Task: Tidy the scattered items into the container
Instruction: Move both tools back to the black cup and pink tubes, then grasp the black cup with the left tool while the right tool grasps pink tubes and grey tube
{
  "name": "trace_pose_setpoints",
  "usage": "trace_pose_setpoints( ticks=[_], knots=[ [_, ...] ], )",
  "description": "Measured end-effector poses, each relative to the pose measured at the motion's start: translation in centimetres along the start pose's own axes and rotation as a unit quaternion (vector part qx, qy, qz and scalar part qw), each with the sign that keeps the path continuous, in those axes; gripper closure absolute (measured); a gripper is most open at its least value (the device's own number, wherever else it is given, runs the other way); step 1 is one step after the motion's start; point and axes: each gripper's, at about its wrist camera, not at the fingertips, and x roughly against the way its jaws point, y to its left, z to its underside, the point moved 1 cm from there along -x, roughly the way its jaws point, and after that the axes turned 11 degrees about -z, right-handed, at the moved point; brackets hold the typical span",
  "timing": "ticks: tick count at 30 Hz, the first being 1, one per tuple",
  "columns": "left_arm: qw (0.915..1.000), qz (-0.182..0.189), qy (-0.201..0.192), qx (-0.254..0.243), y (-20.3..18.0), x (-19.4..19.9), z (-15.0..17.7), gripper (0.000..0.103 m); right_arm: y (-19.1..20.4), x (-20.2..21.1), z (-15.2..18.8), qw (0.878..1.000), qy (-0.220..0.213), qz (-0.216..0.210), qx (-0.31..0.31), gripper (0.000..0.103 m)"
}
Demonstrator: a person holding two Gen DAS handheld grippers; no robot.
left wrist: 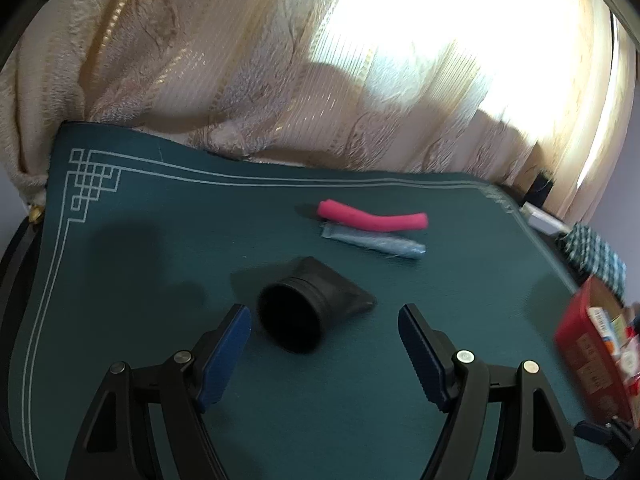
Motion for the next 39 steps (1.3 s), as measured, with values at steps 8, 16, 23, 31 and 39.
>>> trace_pose_setpoints(
  ticks=[8,16,23,31,39],
  knots=[
    [0.9994,0.007,0.035,0.003,0.9,-4.1,-0.5,0.025,0.1,-1.1,-0.1,1.000,0.018,0.000,-0.006,0.027],
    [0.9986,0.029,0.044,-0.011,-0.4,-5.0,-0.4,0.042,0.2,-1.4,0.0,1.000,0.023,0.005,-0.011,0.027],
    [0.9988,0.031,0.039,-0.003,-0.4,-4.2,0.1,0.048,0.7,-1.9,-0.1,0.999,0.031,0.004,-0.012,0.027],
    [0.9994,0.027,0.020,0.000,0.9,-0.2,1.2,0.052,1.0,-6.0,-6.9,1.000,0.020,-0.003,0.005,0.027],
    [0.9991,0.036,0.022,-0.008,0.9,0.1,2.3,0.052,-0.8,-13.4,-13.7,0.999,0.024,0.038,0.001,0.027]
  ],
)
